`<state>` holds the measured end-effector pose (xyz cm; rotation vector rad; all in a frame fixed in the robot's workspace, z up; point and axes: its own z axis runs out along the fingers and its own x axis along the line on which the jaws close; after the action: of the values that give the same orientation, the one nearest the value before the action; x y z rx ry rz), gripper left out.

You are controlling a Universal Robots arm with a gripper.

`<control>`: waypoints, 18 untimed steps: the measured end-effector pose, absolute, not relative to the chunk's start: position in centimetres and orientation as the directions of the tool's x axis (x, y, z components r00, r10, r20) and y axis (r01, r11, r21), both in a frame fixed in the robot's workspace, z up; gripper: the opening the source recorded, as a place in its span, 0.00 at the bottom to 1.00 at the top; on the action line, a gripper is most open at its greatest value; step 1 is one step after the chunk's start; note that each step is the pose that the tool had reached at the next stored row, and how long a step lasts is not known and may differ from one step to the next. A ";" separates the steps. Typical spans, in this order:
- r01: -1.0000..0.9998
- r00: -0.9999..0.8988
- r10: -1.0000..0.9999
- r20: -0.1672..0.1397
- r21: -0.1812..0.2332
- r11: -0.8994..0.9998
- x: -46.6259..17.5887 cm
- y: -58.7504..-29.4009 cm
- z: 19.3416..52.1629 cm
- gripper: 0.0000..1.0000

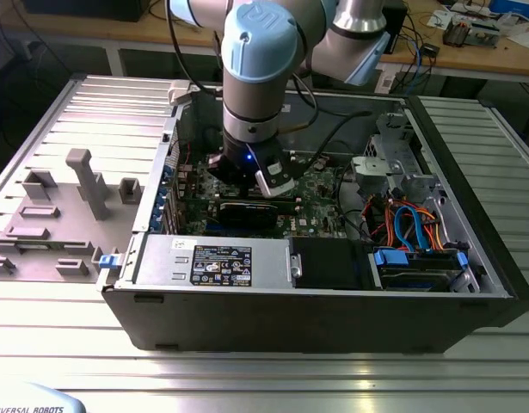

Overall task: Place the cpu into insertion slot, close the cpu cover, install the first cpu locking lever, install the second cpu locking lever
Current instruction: 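Install the second cpu locking lever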

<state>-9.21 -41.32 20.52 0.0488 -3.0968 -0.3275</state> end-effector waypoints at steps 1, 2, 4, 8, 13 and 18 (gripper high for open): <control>-0.028 -0.999 -0.034 0.024 0.213 0.977 -9.2 -41.3 20.4 0.11; -0.028 -0.999 -0.034 0.023 0.215 0.976 -9.3 -41.3 20.3 0.11; -0.028 -0.999 -0.034 0.024 0.223 0.974 -9.4 -41.3 20.1 0.11; -0.028 -0.999 -0.034 0.023 0.234 0.972 -9.7 -41.3 20.1 0.11; -0.028 -0.999 -0.034 0.023 0.235 0.971 -9.7 -41.3 19.9 0.11; -0.028 -0.999 -0.034 0.023 0.239 0.971 -9.8 -41.2 19.9 0.11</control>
<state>-9.81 -41.22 19.86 0.0490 -3.0921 -0.3739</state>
